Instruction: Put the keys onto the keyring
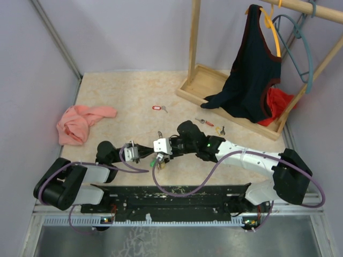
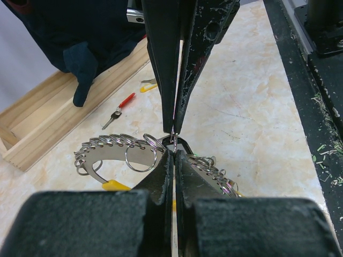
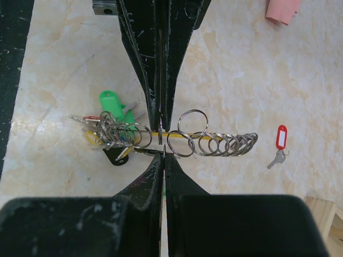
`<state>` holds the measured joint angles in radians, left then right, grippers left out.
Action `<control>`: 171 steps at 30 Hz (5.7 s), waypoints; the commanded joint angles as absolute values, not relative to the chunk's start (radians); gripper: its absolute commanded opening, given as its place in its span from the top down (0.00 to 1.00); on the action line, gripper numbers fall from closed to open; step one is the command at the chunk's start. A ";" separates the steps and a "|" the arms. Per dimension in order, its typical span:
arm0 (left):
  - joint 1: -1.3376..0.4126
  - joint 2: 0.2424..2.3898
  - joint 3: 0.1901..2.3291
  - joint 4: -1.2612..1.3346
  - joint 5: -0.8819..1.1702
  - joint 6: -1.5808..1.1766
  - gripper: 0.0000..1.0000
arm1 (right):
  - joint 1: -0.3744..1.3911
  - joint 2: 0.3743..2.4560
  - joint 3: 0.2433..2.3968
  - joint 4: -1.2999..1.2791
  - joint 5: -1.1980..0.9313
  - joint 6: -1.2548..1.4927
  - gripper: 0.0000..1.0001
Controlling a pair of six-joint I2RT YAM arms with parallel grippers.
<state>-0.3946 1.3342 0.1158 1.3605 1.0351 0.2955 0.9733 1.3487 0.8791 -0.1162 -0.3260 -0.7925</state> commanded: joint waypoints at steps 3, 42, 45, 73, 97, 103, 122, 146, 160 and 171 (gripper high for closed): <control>-0.391 1.331 0.142 1.383 1.057 0.302 1.00 | 0.991 1.315 0.914 -0.067 -0.353 -0.784 1.00; -0.391 1.335 0.143 1.381 1.063 0.301 1.00 | 0.991 1.322 0.931 -0.090 -0.382 -0.751 1.00; -0.390 1.337 0.143 1.387 1.067 0.297 1.00 | 0.991 1.325 0.932 -0.088 -0.383 -0.749 1.00; -0.391 1.338 0.142 1.391 1.064 0.295 1.00 | 0.991 1.324 0.943 -0.125 -0.355 -0.734 1.00; -0.390 1.350 0.151 1.394 1.086 0.283 1.00 | 0.991 1.360 0.970 -0.136 -0.405 -0.729 1.00; -0.392 1.352 0.156 1.394 1.115 0.278 1.00 | 0.991 1.373 0.991 -0.162 -0.422 -0.735 1.00; -0.393 1.330 0.170 1.304 1.078 0.293 1.00 | 0.991 1.388 1.037 -0.185 -0.436 -0.725 1.00; -0.425 1.246 0.224 1.005 1.007 0.441 1.00 | 1.017 1.457 1.089 -0.197 -0.365 -0.765 1.00; -0.426 1.249 0.199 1.077 0.979 0.418 1.00 | 1.019 1.434 1.045 -0.159 -0.344 -0.759 1.00; -0.422 1.251 0.209 1.068 0.942 0.363 1.00 | 1.020 1.388 0.978 -0.098 -0.300 -0.819 1.00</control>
<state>-0.4137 1.2613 0.1940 1.0164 0.9588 0.3889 0.9863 1.4479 0.9936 -0.2180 -0.2783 -0.7868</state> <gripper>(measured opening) 0.008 0.006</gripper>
